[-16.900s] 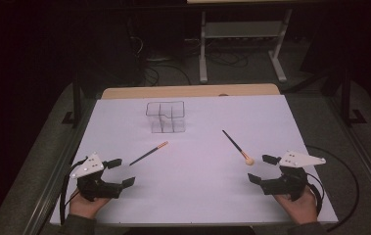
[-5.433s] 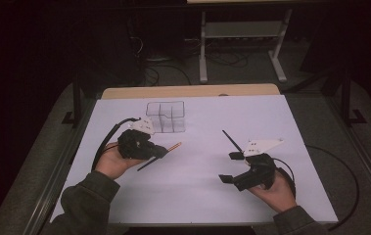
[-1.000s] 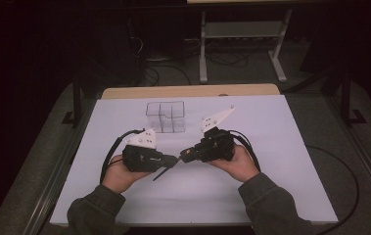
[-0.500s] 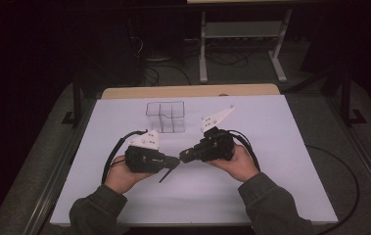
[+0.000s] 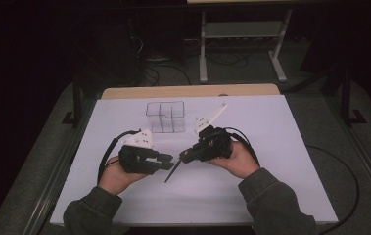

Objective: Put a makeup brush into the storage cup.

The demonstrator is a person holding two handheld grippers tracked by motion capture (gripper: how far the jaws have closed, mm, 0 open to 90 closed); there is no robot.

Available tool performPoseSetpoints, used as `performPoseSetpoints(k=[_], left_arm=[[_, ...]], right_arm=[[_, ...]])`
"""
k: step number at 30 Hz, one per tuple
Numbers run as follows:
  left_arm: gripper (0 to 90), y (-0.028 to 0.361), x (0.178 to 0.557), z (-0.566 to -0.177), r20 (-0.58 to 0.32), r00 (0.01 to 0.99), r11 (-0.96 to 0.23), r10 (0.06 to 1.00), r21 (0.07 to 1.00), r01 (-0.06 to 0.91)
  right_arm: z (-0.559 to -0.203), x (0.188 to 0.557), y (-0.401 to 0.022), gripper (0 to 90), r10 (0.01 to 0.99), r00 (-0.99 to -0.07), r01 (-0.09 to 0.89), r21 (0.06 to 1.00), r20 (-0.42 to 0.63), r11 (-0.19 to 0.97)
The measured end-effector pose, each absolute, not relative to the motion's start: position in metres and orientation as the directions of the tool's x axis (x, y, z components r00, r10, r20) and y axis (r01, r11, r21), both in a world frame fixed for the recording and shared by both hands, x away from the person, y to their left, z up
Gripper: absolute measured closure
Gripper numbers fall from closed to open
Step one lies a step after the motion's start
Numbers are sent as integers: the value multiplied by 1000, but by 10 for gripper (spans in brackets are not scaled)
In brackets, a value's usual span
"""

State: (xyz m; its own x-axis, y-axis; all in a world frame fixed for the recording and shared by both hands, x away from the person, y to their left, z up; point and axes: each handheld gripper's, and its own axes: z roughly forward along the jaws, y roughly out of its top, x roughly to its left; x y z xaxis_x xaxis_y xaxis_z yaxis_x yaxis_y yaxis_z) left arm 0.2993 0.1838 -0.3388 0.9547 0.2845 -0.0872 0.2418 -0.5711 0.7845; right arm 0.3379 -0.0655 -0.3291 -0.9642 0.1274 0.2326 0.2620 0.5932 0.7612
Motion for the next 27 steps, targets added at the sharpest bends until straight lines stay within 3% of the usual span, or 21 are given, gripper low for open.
performPoseSetpoints(k=[11, 27], left_arm=[[621, 208, 287, -346, -68, 927, -561, 368, 779, 280], [572, 227, 275, -368, -59, 900, -548, 432, 776, 313]], right_arm=[[-313, 347, -60, 827, 161, -969, 249, 718, 190, 649], [-295, 371, -48, 827, 181, -974, 227, 676, 139, 701]])
